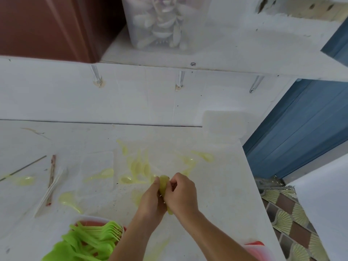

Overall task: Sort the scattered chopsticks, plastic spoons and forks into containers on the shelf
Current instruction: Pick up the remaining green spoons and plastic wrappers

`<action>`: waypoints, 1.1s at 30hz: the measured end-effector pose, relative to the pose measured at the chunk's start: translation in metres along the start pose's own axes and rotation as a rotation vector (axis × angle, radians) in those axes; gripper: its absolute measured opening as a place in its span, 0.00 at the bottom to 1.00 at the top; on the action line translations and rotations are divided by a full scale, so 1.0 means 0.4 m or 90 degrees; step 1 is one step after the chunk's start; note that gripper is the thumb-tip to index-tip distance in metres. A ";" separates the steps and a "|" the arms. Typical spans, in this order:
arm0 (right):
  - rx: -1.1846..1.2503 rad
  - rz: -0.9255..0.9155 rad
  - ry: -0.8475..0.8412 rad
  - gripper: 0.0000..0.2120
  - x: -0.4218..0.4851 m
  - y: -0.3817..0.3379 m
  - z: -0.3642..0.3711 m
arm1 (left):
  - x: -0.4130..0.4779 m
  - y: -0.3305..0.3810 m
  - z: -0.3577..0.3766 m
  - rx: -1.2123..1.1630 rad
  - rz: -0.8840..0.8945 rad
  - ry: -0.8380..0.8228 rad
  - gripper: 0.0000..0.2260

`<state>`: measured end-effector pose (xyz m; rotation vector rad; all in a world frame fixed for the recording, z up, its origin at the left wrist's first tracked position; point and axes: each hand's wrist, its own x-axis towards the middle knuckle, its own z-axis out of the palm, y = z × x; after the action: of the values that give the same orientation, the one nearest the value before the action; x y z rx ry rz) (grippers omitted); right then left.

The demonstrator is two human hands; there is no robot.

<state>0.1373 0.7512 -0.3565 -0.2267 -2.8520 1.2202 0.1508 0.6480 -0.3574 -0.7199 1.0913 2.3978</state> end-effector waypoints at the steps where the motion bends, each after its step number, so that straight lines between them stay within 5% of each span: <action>1: -0.007 -0.001 0.008 0.10 0.006 0.006 -0.004 | 0.008 -0.001 -0.004 0.013 0.008 0.015 0.22; 8: 0.118 0.019 -0.068 0.10 0.093 0.058 -0.053 | 0.041 0.024 -0.002 0.054 0.025 0.045 0.18; 10: -0.031 -0.050 -0.053 0.09 0.149 0.103 -0.079 | 0.059 0.040 -0.012 0.046 0.014 0.054 0.18; 13: -0.362 -0.212 -0.207 0.21 0.205 0.169 -0.088 | 0.071 0.059 -0.009 0.020 -0.006 0.033 0.18; 16: -0.455 -0.309 -0.190 0.11 0.207 0.200 -0.085 | 0.077 0.065 0.000 0.021 -0.004 0.020 0.16; 21: -0.188 -0.254 -0.028 0.06 0.164 0.157 -0.122 | 0.094 0.042 0.008 0.048 0.011 0.047 0.17; 33: -0.012 -0.041 -0.198 0.10 0.100 0.060 -0.105 | 0.094 -0.006 0.075 0.109 0.042 -0.025 0.16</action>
<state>0.1043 0.8035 -0.3459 0.0600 -3.1006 1.3219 0.1141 0.6782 -0.3646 -0.5846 1.3027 2.3265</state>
